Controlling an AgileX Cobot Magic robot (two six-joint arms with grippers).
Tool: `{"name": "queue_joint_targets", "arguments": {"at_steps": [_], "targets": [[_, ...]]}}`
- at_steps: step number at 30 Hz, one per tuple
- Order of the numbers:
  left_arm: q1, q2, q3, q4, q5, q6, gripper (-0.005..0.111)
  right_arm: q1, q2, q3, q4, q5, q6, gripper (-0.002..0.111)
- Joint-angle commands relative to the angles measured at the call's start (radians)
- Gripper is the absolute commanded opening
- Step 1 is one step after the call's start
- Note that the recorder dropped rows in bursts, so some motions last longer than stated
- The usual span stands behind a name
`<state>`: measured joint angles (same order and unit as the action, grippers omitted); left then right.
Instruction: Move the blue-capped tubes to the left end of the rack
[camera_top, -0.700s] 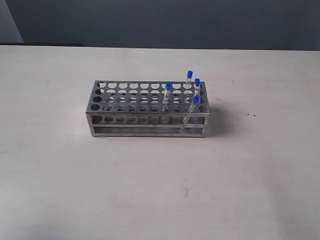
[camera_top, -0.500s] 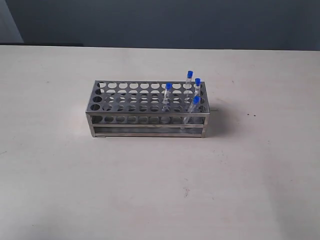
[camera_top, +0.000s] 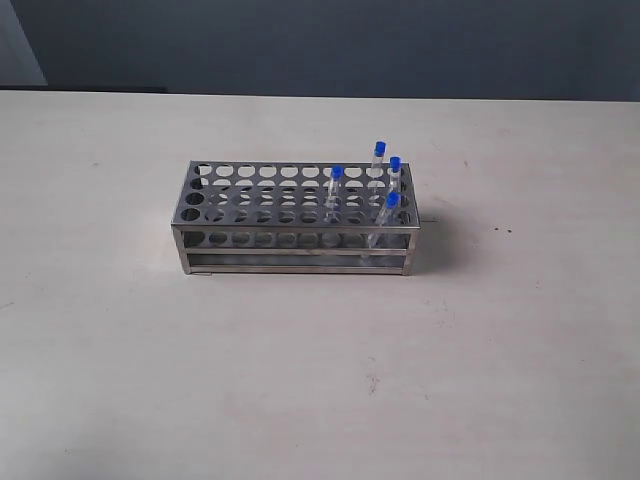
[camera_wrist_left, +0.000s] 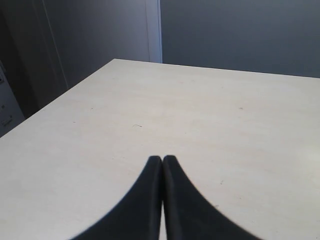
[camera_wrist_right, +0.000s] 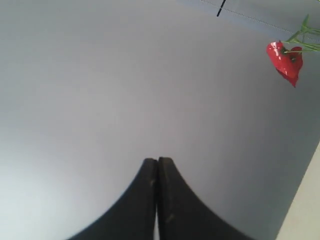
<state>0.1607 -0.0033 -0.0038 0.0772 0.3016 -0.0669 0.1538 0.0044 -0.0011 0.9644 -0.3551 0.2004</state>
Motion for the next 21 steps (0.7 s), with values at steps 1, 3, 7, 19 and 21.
{"name": "queue_joint_targets", "arguments": {"at_steps": [1,3,7,19,21], "targets": [[-0.005,0.003,0.004,-0.005,-0.011,-0.002,0.0,-0.003,-0.004,0.001,0.013,-0.079,0.052,0.0],[-0.005,0.003,0.004,-0.005,-0.011,-0.002,0.0,-0.003,-0.004,0.001,0.017,-0.126,0.098,-0.001],[-0.005,0.003,0.004,-0.005,-0.011,-0.002,0.0,-0.003,-0.004,-0.012,0.062,-0.173,0.16,-0.001],[-0.005,0.003,0.004,-0.005,-0.011,-0.002,0.0,-0.003,0.208,-0.415,-0.509,-0.127,0.158,-0.001],[-0.005,0.003,0.004,-0.005,-0.011,-0.002,0.0,-0.003,0.301,-0.525,-0.737,-0.015,0.158,-0.001]]}}
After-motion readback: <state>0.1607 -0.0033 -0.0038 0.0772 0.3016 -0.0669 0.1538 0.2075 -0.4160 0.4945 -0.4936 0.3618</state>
